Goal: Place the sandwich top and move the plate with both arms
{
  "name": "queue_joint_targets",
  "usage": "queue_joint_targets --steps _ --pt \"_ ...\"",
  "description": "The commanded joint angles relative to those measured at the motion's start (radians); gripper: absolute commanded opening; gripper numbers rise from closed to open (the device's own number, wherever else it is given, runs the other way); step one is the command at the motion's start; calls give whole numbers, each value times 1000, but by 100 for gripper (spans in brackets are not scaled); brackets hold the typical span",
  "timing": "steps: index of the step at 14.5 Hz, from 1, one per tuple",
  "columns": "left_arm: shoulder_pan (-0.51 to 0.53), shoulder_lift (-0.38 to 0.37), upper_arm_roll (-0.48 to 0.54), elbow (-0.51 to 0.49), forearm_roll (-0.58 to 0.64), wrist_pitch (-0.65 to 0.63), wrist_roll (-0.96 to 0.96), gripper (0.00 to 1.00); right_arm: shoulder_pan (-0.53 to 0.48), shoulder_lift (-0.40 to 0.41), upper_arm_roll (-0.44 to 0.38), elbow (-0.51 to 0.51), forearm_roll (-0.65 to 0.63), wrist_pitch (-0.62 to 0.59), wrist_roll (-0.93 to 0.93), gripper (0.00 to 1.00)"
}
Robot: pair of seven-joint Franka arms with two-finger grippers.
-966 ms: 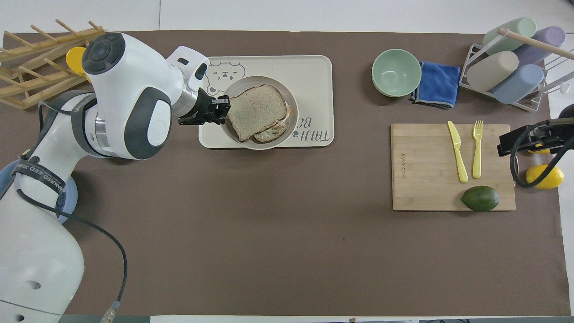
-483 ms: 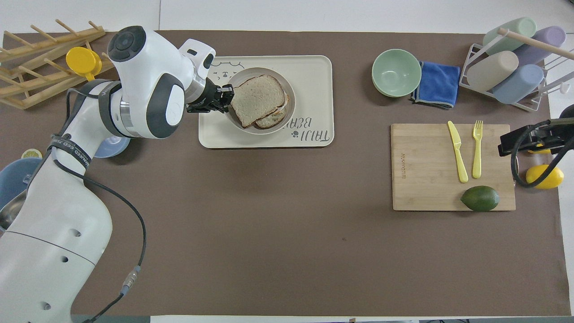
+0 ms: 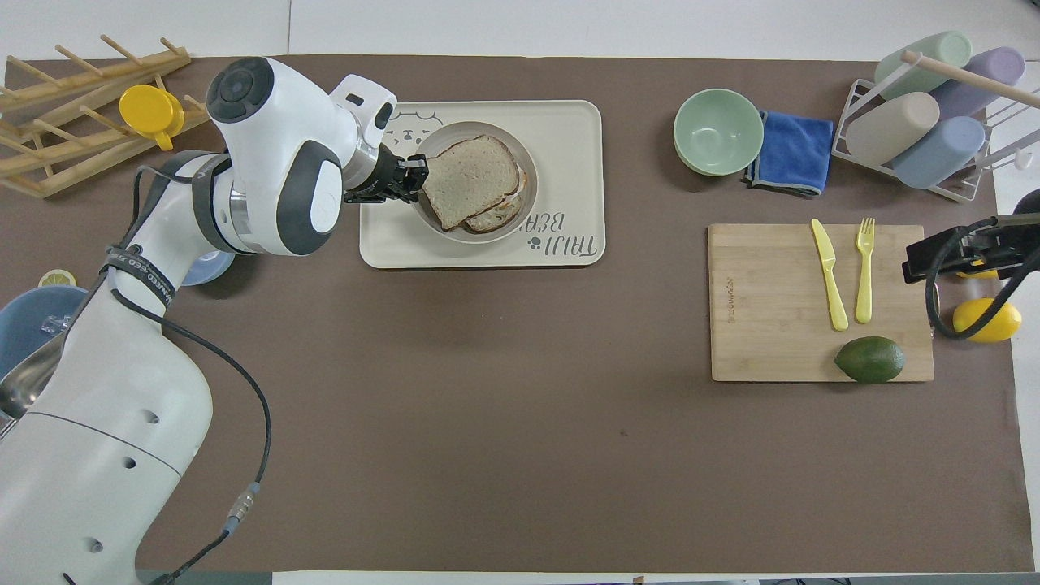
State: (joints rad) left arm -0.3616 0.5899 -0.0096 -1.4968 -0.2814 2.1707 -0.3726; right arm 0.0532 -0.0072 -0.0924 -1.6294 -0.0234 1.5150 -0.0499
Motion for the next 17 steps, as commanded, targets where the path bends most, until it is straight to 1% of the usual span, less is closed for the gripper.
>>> queue_joint_targets --steps 1,2,3,4,7,9,11,13,14,17 --pt "-5 -18 5 -23 -12 29 30 35 -10 -13 5 -9 22 1 15 100" --pt "-4 -19 7 -26 -12 27 46 68 -10 -13 5 -9 20 1 15 100" --pt "1 -21 7 -28 -12 24 66 94 -10 -13 5 -9 22 1 15 100" --pt "6 -22 7 -28 -12 15 72 100 -10 -13 5 -9 20 1 15 100" --pt "12 -21 13 -17 -7 6 72 100 -10 -13 5 -9 20 1 15 100" --pt "33 -37 26 -16 30 -3 72 100 -10 -13 5 -9 20 1 15 100" --pt "74 -83 31 -16 34 -38 72 100 -10 -13 5 -9 22 1 15 100" --pt "98 -148 46 -20 37 -83 70 100 -10 -13 5 -9 20 1 15 100" --pt "101 -180 78 -17 57 -121 72 100 -10 -13 5 -9 20 2 15 100" --pt "119 -249 120 -16 120 -208 93 100 -10 -13 5 -9 22 1 15 100"
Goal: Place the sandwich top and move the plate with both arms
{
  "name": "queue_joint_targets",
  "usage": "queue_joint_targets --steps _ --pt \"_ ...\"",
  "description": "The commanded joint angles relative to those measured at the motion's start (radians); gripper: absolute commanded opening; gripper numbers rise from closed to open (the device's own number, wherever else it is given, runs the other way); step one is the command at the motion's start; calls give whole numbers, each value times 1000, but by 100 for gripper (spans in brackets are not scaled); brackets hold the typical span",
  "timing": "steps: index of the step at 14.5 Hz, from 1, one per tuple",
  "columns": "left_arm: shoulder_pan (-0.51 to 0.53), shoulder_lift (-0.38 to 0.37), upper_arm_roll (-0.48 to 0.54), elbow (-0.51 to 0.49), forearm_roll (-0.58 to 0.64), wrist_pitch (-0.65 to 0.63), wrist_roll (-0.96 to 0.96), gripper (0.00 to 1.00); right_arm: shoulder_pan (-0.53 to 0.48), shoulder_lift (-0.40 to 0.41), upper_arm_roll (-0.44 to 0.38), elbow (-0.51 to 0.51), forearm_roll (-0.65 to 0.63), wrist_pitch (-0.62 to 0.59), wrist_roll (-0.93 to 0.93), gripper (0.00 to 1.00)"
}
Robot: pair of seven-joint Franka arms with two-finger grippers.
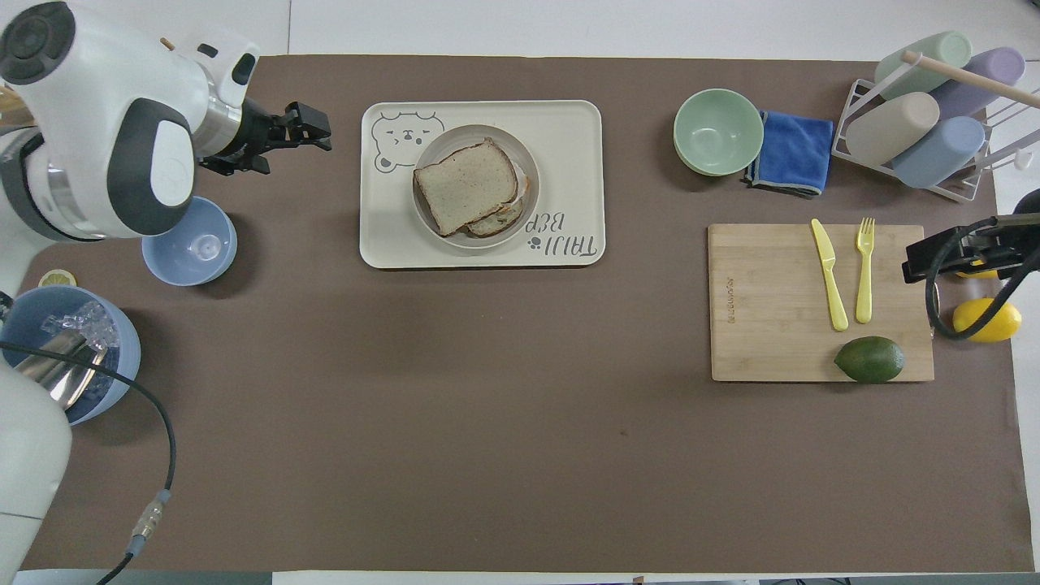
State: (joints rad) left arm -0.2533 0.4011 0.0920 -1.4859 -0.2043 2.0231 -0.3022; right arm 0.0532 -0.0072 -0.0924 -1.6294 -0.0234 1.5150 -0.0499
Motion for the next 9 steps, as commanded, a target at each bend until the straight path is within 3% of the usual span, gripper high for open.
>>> queue_joint_targets --steps 1,3,9 --pt "14 -82 18 -27 87 -99 38 100 -10 -13 5 -9 20 2 15 100" --pt "17 -132 18 -28 144 -168 66 100 -10 -13 5 -9 22 2 15 100" --pt "52 -306 23 -57 161 -421 222 100 -10 -13 5 -9 22 1 15 100"
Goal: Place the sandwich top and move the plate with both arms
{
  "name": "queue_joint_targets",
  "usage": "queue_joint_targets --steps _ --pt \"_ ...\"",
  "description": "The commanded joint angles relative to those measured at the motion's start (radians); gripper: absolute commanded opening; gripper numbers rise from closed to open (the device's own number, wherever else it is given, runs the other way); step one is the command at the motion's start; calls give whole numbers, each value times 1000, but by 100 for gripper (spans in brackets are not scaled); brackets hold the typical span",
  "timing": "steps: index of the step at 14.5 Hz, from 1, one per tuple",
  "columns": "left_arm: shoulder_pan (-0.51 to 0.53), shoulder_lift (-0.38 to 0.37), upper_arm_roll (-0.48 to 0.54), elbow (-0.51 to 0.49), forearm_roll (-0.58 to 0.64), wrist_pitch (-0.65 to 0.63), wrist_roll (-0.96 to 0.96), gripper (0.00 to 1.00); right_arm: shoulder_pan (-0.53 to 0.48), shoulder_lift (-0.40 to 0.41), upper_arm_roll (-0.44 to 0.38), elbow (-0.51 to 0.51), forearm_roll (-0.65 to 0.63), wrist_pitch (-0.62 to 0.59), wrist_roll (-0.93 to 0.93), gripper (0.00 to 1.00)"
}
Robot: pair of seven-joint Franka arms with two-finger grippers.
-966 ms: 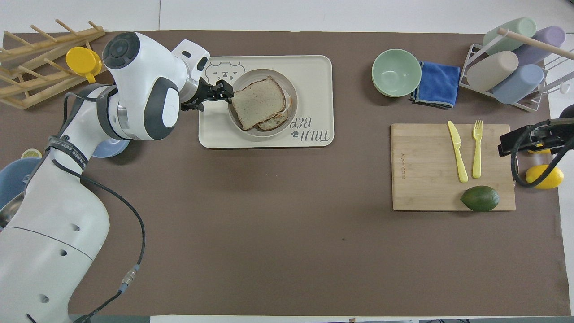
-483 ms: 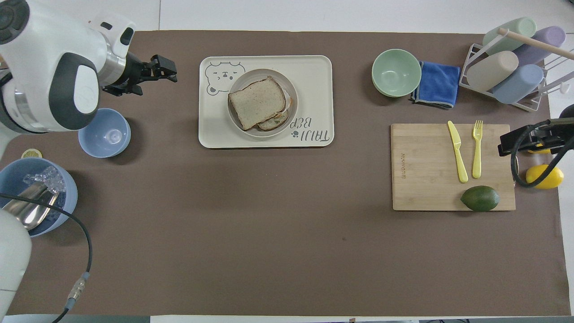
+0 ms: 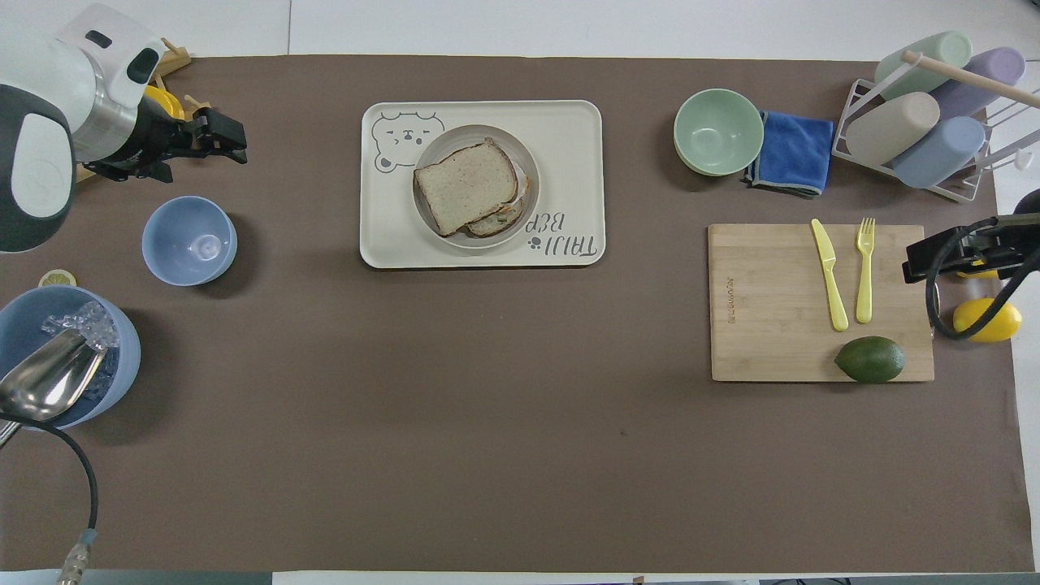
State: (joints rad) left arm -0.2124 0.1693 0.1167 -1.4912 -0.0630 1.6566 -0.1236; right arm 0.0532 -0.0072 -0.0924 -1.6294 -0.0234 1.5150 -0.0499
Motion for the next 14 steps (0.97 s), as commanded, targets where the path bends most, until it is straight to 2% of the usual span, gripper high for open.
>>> queue_joint_targets --steps 1,2,5,7,9,10,12,14 --pt "11 -94 -2 -67 20 -86 44 100 -10 -13 5 -9 22 1 15 100" --pt "7 -121 -2 -93 28 -101 44 100 -10 -13 5 -9 22 1 15 100" --pt "7 -250 -8 -255 31 -104 47 100 -10 -13 5 -9 20 1 15 100" --pt "8 -287 -14 -307 32 -95 48 100 -10 -13 5 -9 20 1 15 100" --pt "18 -275 -56 -298 76 -43 64 100 -10 -13 5 -9 22 2 15 100" --pt "57 -258 -104 -266 101 -8 61 100 -10 -13 5 -9 22 1 15 100" --pt "82 -215 -141 -164 98 -67 58 100 -10 -13 5 -9 20 1 15 100" --pt "79 -224 -141 -175 98 -103 53 100 -10 -13 5 -9 20 1 15 100"
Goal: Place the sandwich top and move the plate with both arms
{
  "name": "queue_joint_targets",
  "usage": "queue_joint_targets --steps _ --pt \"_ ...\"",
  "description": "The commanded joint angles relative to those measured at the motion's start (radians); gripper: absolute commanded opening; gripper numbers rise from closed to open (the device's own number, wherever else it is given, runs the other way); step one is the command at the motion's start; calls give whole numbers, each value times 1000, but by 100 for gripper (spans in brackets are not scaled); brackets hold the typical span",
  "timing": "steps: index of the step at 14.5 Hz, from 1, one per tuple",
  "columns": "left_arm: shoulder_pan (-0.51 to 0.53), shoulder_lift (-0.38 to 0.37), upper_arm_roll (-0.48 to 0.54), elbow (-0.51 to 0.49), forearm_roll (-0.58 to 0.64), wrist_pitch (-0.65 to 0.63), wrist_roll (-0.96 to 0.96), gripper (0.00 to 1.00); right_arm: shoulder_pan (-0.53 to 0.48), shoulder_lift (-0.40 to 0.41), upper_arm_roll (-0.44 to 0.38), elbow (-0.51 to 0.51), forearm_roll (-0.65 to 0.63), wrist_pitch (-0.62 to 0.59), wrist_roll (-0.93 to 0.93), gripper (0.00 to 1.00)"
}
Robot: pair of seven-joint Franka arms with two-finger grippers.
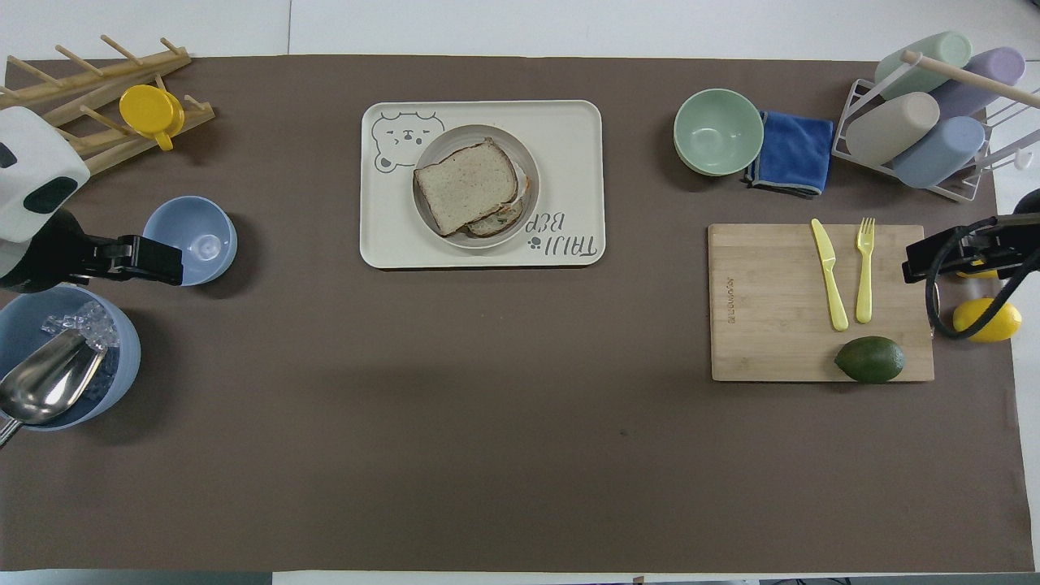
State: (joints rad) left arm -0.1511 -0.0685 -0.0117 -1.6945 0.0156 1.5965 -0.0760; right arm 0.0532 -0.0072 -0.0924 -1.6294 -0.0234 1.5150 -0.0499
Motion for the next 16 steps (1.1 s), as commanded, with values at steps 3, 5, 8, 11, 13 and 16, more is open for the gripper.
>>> queue_joint_targets --steps 3,5,8,11,13,16 --pt "22 -13 -13 -25 17 -38 -1 100 -10 -13 5 -9 20 1 15 100" --pt "16 -20 -13 -42 17 -35 -4 100 -10 -13 5 -9 22 2 15 100" --pt "30 -34 -14 -65 14 -32 4 100 -10 -13 5 -9 22 1 15 100" --pt "39 -31 -14 -60 14 -6 15 100 -10 -13 5 -9 20 2 15 100" --pt "39 -25 -13 -53 12 9 31 100 -10 -13 5 -9 20 1 15 100" --pt "41 -22 -10 -45 -15 10 18 100 -10 -13 5 -9 20 1 15 100"
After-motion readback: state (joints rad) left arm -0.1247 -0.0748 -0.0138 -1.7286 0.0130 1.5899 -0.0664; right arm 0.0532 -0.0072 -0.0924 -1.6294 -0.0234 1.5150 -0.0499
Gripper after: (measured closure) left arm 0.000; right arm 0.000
